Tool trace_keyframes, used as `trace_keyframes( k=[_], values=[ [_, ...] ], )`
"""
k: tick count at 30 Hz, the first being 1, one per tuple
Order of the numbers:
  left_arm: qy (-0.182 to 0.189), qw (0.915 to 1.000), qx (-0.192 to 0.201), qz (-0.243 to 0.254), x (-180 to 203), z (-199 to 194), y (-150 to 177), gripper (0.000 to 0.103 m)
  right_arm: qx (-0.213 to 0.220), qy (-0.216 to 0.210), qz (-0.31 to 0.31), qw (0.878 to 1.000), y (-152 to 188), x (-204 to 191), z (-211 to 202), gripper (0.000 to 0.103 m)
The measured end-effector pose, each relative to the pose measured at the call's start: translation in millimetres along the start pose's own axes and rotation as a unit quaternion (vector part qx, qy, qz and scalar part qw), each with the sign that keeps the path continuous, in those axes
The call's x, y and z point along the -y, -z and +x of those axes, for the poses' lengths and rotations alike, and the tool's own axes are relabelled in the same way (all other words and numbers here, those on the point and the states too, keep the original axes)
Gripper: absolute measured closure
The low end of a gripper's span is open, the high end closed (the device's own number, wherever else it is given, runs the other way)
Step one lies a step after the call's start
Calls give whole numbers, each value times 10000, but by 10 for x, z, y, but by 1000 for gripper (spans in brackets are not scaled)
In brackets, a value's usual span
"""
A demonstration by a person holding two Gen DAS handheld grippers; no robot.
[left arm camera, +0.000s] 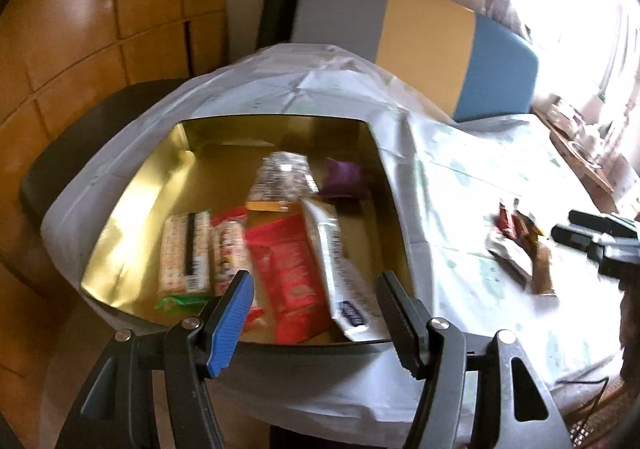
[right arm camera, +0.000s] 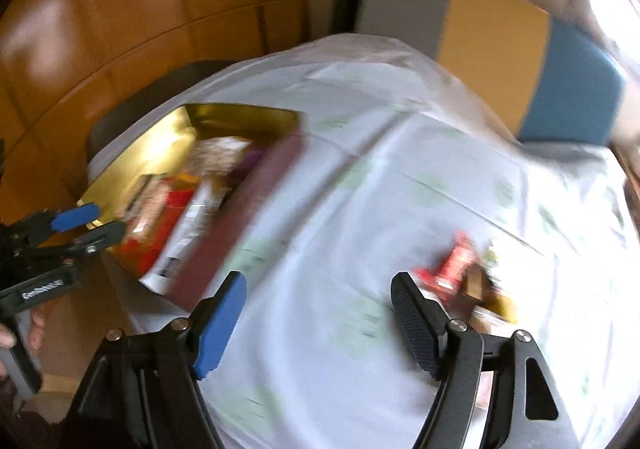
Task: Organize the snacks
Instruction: 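Move both grippers back to the remaining snack pile, then grasp the white-and-red wafer packet with the left gripper and lift it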
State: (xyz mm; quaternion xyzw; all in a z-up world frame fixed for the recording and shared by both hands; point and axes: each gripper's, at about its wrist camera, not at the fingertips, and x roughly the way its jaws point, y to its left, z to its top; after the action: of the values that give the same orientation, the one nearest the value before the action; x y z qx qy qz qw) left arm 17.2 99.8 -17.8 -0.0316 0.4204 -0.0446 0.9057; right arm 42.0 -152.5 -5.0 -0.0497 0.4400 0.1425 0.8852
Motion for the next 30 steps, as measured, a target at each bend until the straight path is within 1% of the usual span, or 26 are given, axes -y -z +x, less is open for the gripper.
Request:
trace_keyframes(
  k=[2, 4, 6, 8, 10, 12, 13, 14, 16, 18, 20, 22, 25, 26, 27, 30],
  values=[
    [88, 9999, -56, 56, 78, 14, -13, 38, 45, 400, 305, 9987, 34, 403, -112, 26],
    [187, 9996, -126, 156, 176, 33, -20, 38, 48, 767, 642, 9950, 90, 796, -198, 26],
    [276, 9989, -189, 318, 288, 55, -18, 38, 11, 1009, 981, 9901, 174, 1117, -244, 26],
    [344, 9979, -244, 500, 417, 84, -11, 38, -85, 1310, 1375, 9818, 323, 1467, -234, 25],
    [488, 9956, -404, 692, 576, 140, 17, 38, -146, 1470, 1662, 9750, 462, 1684, -194, 25],
    [544, 9934, -544, 848, 711, 199, 40, 38, -205, 1535, 2148, 9643, 663, 1913, -147, 25],
    [587, 9918, -621, 953, 801, 239, 51, 38, -399, 1573, 2395, 9572, 713, 2003, -101, 25],
    [624, 9907, -672, 1007, 850, 266, 58, 38, -460, 1576, 2657, 9500, 734, 2090, -93, 25],
    [767, 9874, -823, 1109, 1011, 350, 55, 38, -308, 1478, 2878, 9457, 729, 2171, -141, 25],
    [984, 9835, -1057, 1090, 1159, 452, 35, 39, -255, 1452, 2979, 9431, 724, 2209, -172, 25],
    [1096, 9808, -1197, 1078, 1305, 513, 16, 39, -215, 1351, 3038, 9429, 719, 2202, -189, 24],
    [1187, 9786, -1268, 1102, 1470, 588, -31, 39, -178, 1340, 3035, 9432, 695, 2193, -203, 22],
    [1356, 9754, -1468, 931, 1693, 754, -128, 42, -123, 1280, 3068, 9431, 683, 2229, -189, 21],
    [1395, 9742, -1552, 857, 1737, 805, -161, 46, -111, 1257, 3080, 9430, 698, 2195, -203, 20],
    [1425, 9731, -1643, 759, 1795, 868, -186, 47, -100, 1237, 3087, 9430, 700, 2185, -213, 20],
    [1415, 9726, -1761, 557, 1948, 1024, -251, 48, -64, 1199, 3072, 9440, 697, 2178, -240, 19]
  ],
)
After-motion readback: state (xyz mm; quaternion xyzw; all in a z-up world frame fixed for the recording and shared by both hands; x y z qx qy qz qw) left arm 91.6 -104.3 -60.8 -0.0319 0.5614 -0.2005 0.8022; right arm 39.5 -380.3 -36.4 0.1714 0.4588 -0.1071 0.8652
